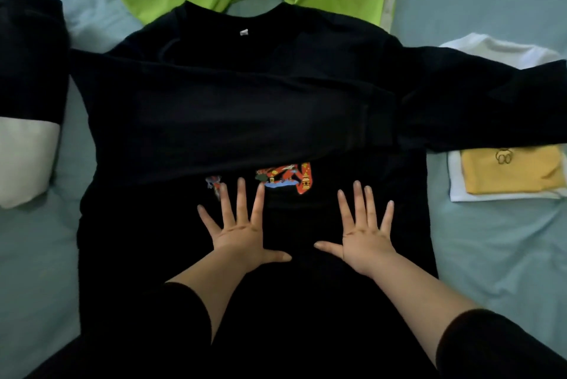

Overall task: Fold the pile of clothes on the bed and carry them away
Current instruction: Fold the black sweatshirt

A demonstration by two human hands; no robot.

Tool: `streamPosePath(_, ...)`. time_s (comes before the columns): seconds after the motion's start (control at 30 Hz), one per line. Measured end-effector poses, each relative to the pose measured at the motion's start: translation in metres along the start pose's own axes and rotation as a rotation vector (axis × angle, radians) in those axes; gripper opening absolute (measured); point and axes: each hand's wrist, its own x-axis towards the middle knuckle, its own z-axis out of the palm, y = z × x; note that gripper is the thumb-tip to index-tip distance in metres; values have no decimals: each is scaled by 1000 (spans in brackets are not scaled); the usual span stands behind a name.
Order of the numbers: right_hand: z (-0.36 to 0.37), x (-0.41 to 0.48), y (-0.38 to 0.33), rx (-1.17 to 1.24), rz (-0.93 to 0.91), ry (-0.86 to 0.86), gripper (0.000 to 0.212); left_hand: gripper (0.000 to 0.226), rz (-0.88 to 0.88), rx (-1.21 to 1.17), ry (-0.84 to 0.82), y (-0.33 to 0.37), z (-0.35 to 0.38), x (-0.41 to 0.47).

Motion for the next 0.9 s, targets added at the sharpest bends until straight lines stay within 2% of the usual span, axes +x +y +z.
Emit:
streamPosePath(0.33,3,-1,13,45,-140,69,106,152,-126,-37,42,12,-3,-11)
streamPosePath(0.43,-6,-11,23,102,-287,16,105,154,-263,-218,59,40,-12,-23)
streamPosePath(0.53,-21,-24,55,238,-501,30,87,120,-417,-593,166,119,-19,-26)
streamPosePath(0.6,-37,-32,92,427,-562,141,60,106,-358,-671,202,183,-24,-28)
streamPosePath(0.7,-63,-37,167,603,-397,502,32,91,-66,-651,213,256,-28,-25)
streamPosePath(0.77,-81,-29,215,597,-280,676,32,87,32,-596,196,280,-31,-18)
streamPosePath(0.83,-97,-10,251,567,-173,699,45,85,38,-518,172,288,-34,-11)
streamPosePath(0.9,-110,14,273,452,-95,601,65,84,29,-488,154,284,-37,-7)
